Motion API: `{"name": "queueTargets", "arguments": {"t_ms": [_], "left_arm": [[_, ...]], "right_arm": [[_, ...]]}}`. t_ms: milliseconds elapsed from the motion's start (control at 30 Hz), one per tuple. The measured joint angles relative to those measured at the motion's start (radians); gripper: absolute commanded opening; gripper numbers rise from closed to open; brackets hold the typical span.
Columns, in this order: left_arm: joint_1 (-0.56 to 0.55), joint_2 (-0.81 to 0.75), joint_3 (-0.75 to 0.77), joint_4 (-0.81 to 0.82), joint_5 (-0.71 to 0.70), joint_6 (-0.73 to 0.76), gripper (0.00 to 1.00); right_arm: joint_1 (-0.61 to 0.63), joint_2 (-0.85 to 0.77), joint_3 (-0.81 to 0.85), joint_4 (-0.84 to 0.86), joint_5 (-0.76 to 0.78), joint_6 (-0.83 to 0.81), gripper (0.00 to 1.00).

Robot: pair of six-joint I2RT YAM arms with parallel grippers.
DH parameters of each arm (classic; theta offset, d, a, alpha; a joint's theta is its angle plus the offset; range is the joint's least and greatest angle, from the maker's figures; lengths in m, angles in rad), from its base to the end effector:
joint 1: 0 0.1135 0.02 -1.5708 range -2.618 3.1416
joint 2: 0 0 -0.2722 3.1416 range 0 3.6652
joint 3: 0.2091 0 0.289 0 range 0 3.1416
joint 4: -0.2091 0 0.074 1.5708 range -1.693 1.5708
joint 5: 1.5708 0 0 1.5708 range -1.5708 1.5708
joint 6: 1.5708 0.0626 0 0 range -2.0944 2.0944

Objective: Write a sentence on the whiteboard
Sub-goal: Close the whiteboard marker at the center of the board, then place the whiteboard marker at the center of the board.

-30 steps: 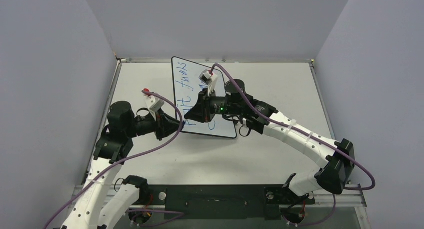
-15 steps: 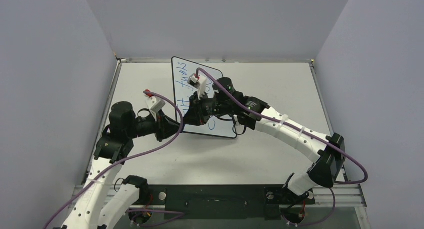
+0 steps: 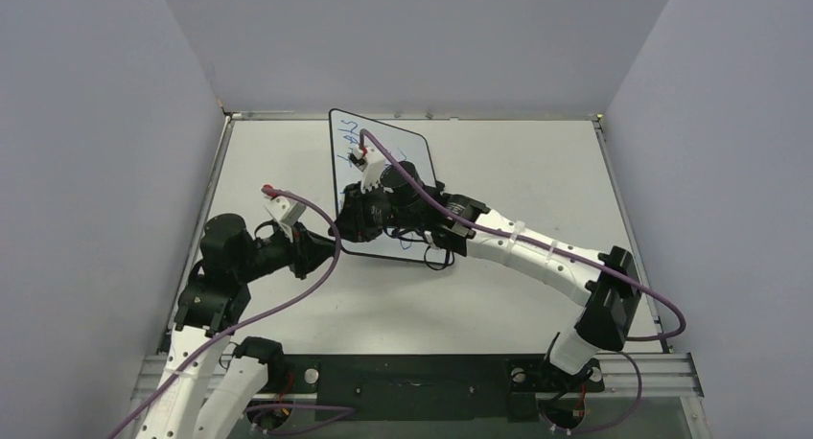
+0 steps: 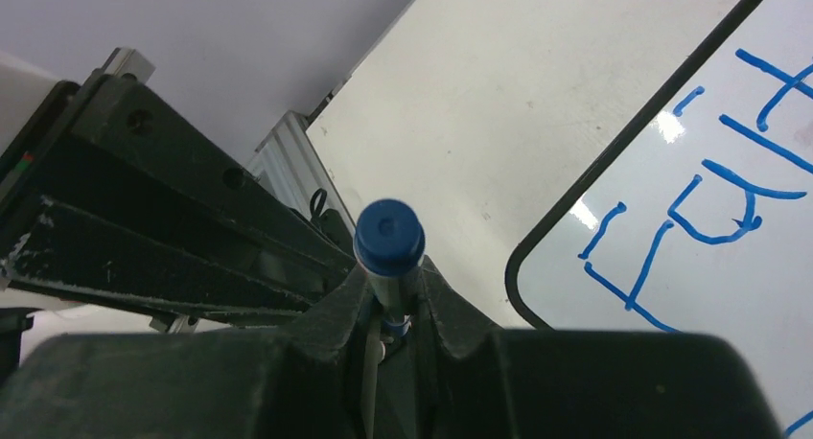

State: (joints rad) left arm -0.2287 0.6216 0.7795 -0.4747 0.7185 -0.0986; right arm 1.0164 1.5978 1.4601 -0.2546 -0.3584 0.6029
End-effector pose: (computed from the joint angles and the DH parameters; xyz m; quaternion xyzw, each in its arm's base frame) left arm 0.1694 -0.0818 0.3380 0.2551 0.7431 -0.3704 0.4955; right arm 0.2120 0.3841 0.3555 -0.2649 0.7803 0.4981 0.2699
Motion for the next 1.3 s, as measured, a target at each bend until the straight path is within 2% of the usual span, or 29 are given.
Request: {"name": "queueTargets", "arguments": {"t_ms": [267,333,433,500,800,933,1100,1300], "left_arm": [[0.011,-0.043,-0.011,0.002,-0.055,-0.012,0.0],[0.015,-0.053,-0.011,0.01,-0.06,-0.015,0.04],[0.016,-0.068,-0.011,0.018,-0.068,-0.019,0.16],[0.016,-0.071,-0.011,0.022,-0.071,-0.021,0.21],[0.014,-0.081,-0.014,0.1,-0.044,-0.034,0.37],[0.014,-0.093,-0.014,0.217,-0.042,-0.036,0.46],[0.014,-0.102,-0.014,0.282,-0.042,-0.039,0.49],[0.014,-0.103,-0.014,0.301,-0.05,-0.04,0.5]], "right_arm": [[0.019,0.04,0.045,-0.003,0.064,0.069,0.0],[0.019,0.04,0.057,-0.008,0.066,0.076,0.0],[0.02,0.04,0.066,-0.01,0.067,0.082,0.0],[0.02,0.04,0.069,-0.016,0.066,0.087,0.0],[0.005,0.03,0.072,-0.04,0.076,0.106,0.0],[-0.003,0.03,0.068,-0.127,0.052,0.098,0.0],[-0.039,0.029,0.067,-0.207,0.046,0.071,0.0],[-0.159,-0.02,0.053,-0.317,0.151,0.001,0.0]]}}
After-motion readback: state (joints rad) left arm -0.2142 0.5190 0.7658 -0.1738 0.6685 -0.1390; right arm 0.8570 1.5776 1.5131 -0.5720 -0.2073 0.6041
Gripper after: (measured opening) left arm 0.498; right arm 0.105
